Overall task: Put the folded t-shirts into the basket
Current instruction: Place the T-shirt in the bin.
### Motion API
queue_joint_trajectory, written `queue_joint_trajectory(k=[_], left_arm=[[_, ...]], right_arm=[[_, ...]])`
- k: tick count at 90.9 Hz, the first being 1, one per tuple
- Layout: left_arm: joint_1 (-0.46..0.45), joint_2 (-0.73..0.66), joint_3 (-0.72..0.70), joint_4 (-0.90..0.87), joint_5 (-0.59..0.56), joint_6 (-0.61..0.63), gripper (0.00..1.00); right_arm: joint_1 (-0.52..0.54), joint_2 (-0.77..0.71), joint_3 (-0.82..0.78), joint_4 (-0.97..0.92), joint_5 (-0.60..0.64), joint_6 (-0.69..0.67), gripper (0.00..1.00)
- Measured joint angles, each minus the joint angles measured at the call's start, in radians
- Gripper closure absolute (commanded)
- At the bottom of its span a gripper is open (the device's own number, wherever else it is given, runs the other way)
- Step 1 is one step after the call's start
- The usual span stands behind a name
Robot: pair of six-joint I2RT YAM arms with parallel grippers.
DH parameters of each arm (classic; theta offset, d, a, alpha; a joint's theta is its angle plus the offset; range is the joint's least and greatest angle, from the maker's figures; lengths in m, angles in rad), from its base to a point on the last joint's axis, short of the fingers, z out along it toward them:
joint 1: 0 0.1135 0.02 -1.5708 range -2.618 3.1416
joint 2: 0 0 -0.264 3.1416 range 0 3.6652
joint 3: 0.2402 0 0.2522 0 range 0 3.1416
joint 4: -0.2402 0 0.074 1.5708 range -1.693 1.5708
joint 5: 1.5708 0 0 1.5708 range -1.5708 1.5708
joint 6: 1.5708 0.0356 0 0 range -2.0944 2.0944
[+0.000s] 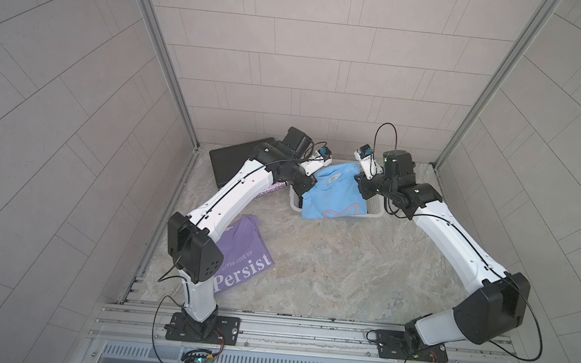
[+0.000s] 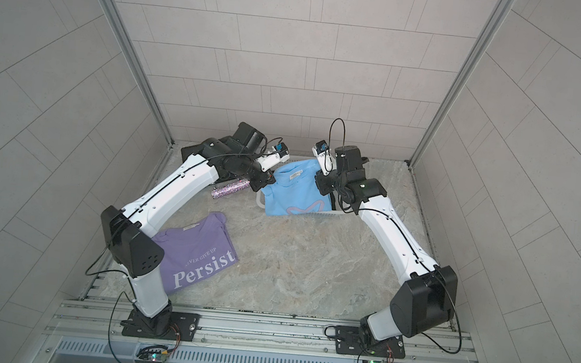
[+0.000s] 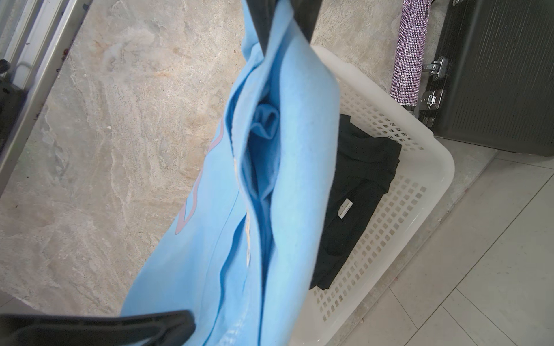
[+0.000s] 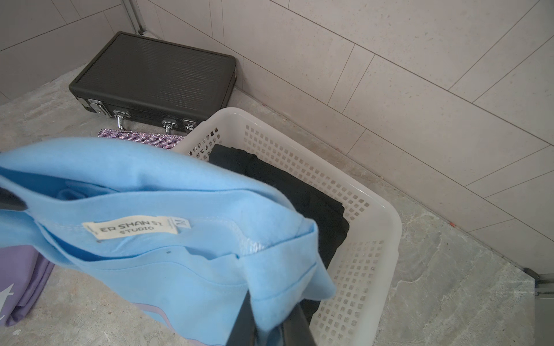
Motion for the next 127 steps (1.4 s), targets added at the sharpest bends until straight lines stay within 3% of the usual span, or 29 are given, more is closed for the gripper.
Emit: queue_joint_trajectory(k=[23, 55, 96, 127], left_arm=[[0.032, 0.017, 0.013, 0.001, 0.032, -0.008, 1.0], [0.041, 0.127, 0.169, -0.042, 0.067, -0.006, 1.0], [0.084, 0.278, 0.274, -0.06, 0.094, -0.041, 1.0], [0.106, 0.379, 0.292, 0.035, 0.085, -0.058, 1.0]], right_arm=[[-0.002, 0.03, 0.021, -0.026, 0.0, 0.008, 1.0], [-0.057, 0.053, 0.053, -0.047, -0.009, 0.021, 1.0], [-0.085, 0.261, 0.182, -0.087, -0.027, 0.056, 1.0], [-0.098, 0.393, 0.232, -0.068, -0.013, 0.061, 1.0]])
